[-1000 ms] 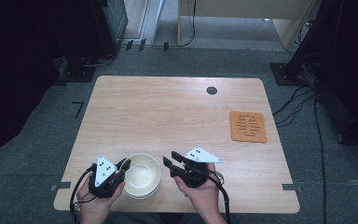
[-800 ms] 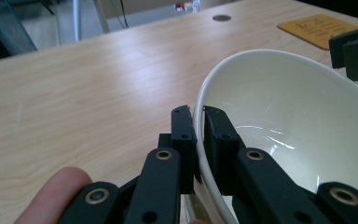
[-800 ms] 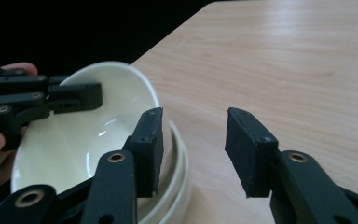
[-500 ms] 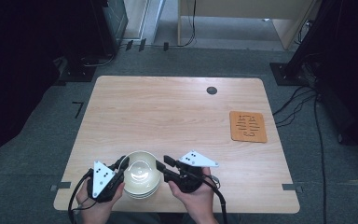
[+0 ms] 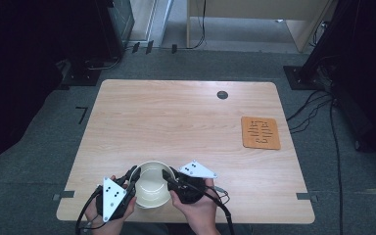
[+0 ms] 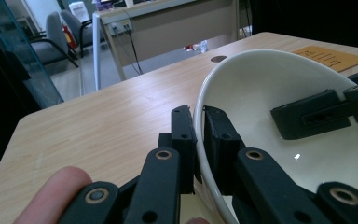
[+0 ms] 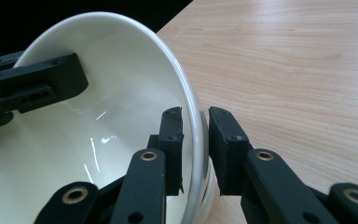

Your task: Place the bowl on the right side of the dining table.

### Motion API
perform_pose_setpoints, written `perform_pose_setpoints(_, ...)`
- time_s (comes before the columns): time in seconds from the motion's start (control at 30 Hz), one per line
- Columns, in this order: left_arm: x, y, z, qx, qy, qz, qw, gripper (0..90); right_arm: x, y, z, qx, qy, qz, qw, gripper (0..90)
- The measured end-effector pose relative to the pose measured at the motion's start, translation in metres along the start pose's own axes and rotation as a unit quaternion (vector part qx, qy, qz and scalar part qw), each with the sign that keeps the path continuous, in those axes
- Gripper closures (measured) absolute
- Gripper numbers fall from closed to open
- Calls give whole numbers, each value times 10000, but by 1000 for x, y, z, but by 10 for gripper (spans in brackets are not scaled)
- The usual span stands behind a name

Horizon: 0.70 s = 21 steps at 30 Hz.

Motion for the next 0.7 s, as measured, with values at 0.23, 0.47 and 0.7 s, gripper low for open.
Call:
perform_pose_setpoints(0.23,1,0,-2,-41,32,-101,9999,836,-4,0,2,92,-133,80,9998,830)
perform_pose_setpoints(0.47,1,0,0,172,-194,-149,9996,827,1,1,2,292,-338,-44,9990,837)
perform_pose_setpoints(0.7,-2,2,14,1026,-728,-74,9920,553,8,4,0,407,-550,-227,9974,834)
Point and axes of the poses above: each handheld gripper's, and its own axes: x roughly backward along the jaws, y roughly out of its top, z roughly to its left, the point moved 2 cm from there along -x, roughly forward along the jaws, and after that the axes turned 13 degrees about x, right-handed, at the moved point
